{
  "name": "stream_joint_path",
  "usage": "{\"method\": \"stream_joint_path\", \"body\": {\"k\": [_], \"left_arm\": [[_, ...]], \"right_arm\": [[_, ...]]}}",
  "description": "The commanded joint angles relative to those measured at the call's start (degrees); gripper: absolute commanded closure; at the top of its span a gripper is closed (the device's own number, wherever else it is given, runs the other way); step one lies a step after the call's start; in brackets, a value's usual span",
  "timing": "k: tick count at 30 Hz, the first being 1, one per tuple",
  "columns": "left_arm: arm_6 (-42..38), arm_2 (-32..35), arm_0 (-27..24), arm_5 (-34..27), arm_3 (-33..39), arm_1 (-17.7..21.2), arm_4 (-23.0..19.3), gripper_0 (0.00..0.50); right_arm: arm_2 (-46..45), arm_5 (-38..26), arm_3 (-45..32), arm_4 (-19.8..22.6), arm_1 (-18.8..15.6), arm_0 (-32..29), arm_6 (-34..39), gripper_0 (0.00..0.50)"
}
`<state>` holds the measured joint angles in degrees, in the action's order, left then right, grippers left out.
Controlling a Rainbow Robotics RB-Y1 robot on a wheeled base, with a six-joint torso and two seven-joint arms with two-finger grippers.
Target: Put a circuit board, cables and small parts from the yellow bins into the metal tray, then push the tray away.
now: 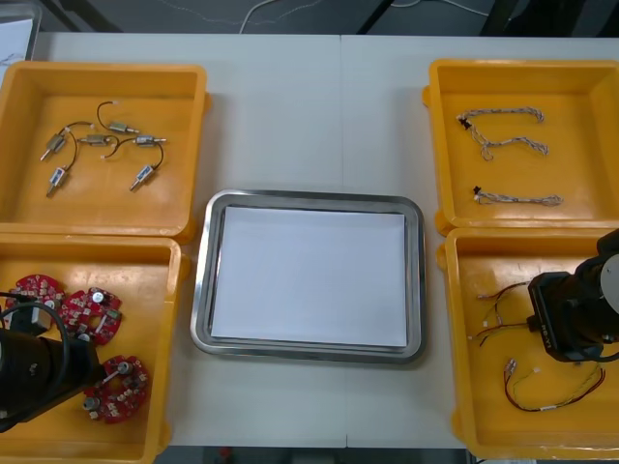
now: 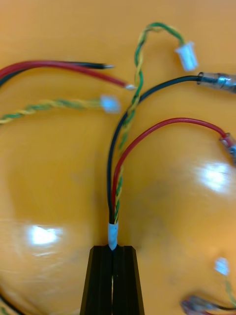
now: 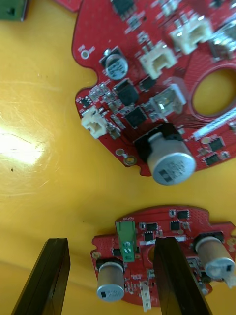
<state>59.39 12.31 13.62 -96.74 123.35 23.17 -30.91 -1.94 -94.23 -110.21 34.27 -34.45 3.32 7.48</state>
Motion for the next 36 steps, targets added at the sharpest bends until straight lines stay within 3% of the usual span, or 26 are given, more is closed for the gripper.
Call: {"method": "stream_joint_path", "body": {"k": [1,10,16,21,31,36], "left_arm": [[-4.98,-1.33,-1.4,0.15,-0.3,-1.29,1.21,0.0],[-4.89,-1.41,-1.57,-0.11,-0.83,-1.29,1.64,0.014],[-4.89,-1.5,-1.66,-0.29,-1.01,-1.29,2.0,0.241],[-4.89,-1.5,-1.75,-0.9,-1.01,-1.29,2.17,0.5],[-4.19,-0.8,-2.8,-1.61,-1.01,-1.29,2.35,0.5],[-3.05,0.96,-4.39,-2.66,-0.83,-0.94,2.08,0.5]], "right_arm": [[-2.28,-5.44,-0.44,3.17,-2.2,3.36,1.22,0.5],[-4.83,-12.56,-5.28,4.23,-3.78,6.09,0.7,0.5],[-4.92,-13.44,-8.09,5.37,-6.51,6.09,-0.09,0.5],[-5.36,-13.88,-11.17,9.33,-10.11,6.09,-1.76,0.5],[-11.69,-15.77,-16.53,15.66,-11.96,6.09,-13.37,0.5],[-11.78,-15.77,-19.08,15.83,-12.57,6.09,-18.82,0.5]]}}
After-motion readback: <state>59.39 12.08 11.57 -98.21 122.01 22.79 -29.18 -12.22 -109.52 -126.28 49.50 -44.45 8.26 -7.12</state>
